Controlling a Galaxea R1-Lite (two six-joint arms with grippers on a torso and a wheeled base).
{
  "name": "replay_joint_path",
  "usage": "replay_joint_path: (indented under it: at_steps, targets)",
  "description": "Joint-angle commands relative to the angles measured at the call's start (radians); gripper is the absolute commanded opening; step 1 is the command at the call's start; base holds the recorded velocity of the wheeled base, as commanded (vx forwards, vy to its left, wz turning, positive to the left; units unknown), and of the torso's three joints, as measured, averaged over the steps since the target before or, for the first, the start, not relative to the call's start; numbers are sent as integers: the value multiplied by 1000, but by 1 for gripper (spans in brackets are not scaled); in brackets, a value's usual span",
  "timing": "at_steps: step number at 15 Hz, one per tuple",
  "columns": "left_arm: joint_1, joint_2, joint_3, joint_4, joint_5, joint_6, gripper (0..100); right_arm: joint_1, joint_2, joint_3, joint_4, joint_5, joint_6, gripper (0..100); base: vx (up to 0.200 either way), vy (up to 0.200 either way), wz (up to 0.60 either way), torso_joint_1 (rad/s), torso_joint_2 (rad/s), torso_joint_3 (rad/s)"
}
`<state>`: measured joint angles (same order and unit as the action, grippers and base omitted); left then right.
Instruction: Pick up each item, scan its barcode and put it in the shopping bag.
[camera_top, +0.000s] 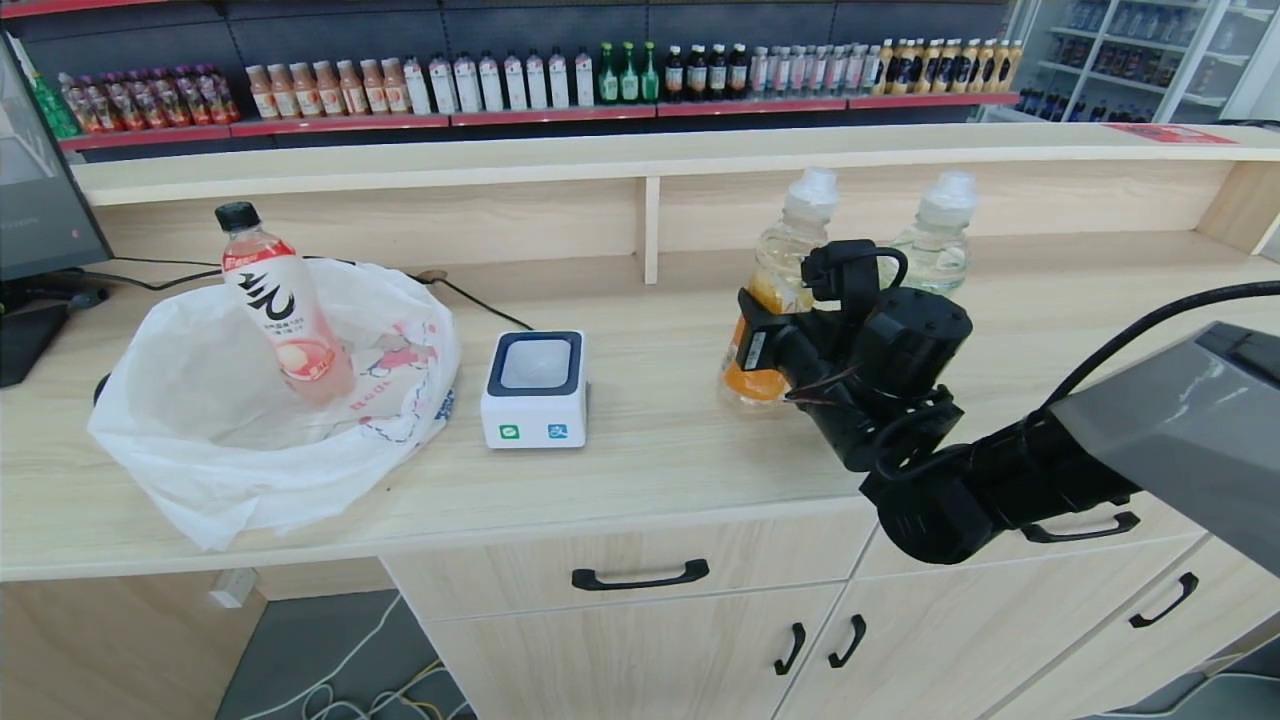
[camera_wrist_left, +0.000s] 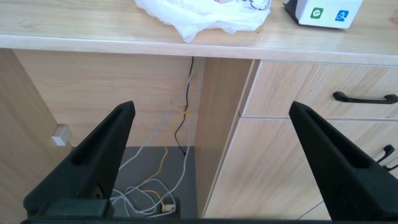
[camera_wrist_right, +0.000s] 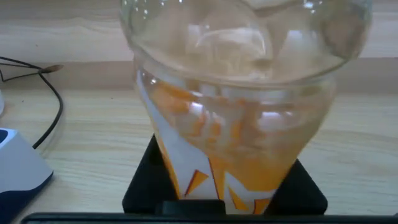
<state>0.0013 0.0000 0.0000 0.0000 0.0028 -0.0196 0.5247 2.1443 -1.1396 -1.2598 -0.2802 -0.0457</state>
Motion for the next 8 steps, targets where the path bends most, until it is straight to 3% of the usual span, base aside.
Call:
replay_joint_path:
  at_steps: [1, 8]
  targets:
    - [0, 0, 0, 0, 0, 0, 100, 0, -7, 1, -4, -1, 0, 0, 0, 0, 0, 0, 0, 0]
    - [0, 0, 0, 0, 0, 0, 100, 29, -46, 11, -4, 4, 0, 0, 0, 0, 0, 0, 0, 0]
